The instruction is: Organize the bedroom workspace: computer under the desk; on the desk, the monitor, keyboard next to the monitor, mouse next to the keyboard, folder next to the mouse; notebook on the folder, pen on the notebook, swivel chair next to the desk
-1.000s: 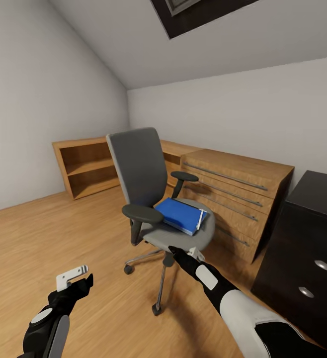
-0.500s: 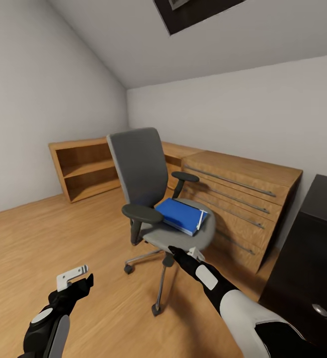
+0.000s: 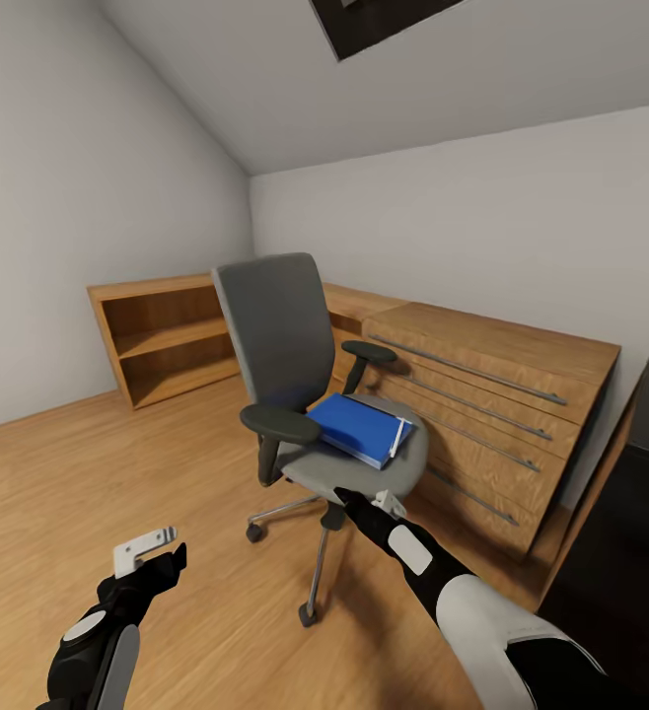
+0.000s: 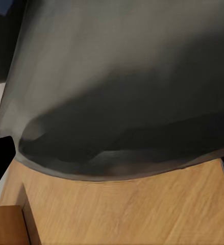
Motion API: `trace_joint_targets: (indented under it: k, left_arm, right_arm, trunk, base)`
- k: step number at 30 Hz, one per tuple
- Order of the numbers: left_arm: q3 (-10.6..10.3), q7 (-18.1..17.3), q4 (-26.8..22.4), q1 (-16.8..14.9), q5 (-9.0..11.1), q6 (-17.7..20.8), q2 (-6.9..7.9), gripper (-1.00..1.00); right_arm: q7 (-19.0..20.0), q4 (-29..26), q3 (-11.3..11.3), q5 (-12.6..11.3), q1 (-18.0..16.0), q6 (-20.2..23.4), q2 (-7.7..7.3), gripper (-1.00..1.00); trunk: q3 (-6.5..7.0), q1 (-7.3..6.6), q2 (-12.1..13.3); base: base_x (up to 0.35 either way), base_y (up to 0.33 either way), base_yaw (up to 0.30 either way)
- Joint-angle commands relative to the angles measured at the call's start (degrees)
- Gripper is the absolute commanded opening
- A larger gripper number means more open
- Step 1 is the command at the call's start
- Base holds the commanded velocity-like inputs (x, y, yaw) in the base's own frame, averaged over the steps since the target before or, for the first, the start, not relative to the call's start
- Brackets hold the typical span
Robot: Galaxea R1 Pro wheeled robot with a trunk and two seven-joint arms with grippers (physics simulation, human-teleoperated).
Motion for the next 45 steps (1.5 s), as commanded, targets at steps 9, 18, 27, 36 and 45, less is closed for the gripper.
trace_joint_targets:
  k: [9, 18, 27, 36, 45]
  left_arm:
    - [0.0, 0.4, -0.1, 0.0, 0.6, 0.3, 0.0, 1.0]
    - [0.0, 0.4, 0.0, 0.0, 0.6, 0.7, 0.04, 1.0]
    - [0.0, 0.4, 0.0, 0.0, 0.6, 0.7, 0.05, 1.0]
    - [0.0, 0.4, 0.0, 0.0, 0.6, 0.8, 0.07, 1.0]
    - [-0.1, 0.4, 3.6, 0.0, 0.6, 0.4, 0.08, 1.0]
  right_arm:
    - [-0.2, 0.1, 0.2, 0.0, 0.0, 0.0, 0.0, 1.0]
    - [-0.2, 0.1, 0.2, 0.0, 0.0, 0.0, 0.0, 1.0]
    - [-0.2, 0.1, 0.2, 0.0, 0.0, 0.0, 0.0, 1.0]
    - [-0.2, 0.1, 0.2, 0.0, 0.0, 0.0, 0.0, 1.0]
    - [-0.3, 0.1, 0.1, 0.1, 0.0, -0.2, 0.0, 1.0]
  trunk:
    - [-0.07, 0.01, 0.0]
    - [-0.07, 0.01, 0.0]
    - [-0.07, 0.01, 0.0]
    - [-0.07, 0.01, 0.0]
    - [-0.07, 0.01, 0.0]
  base:
    - [0.023, 0.0, 0.0]
    - [-0.141, 0.0, 0.0]
    - [-0.083, 0.0, 0.0]
    - [-0.257, 0.0, 0.0]
    - [-0.331, 0.0, 0.0]
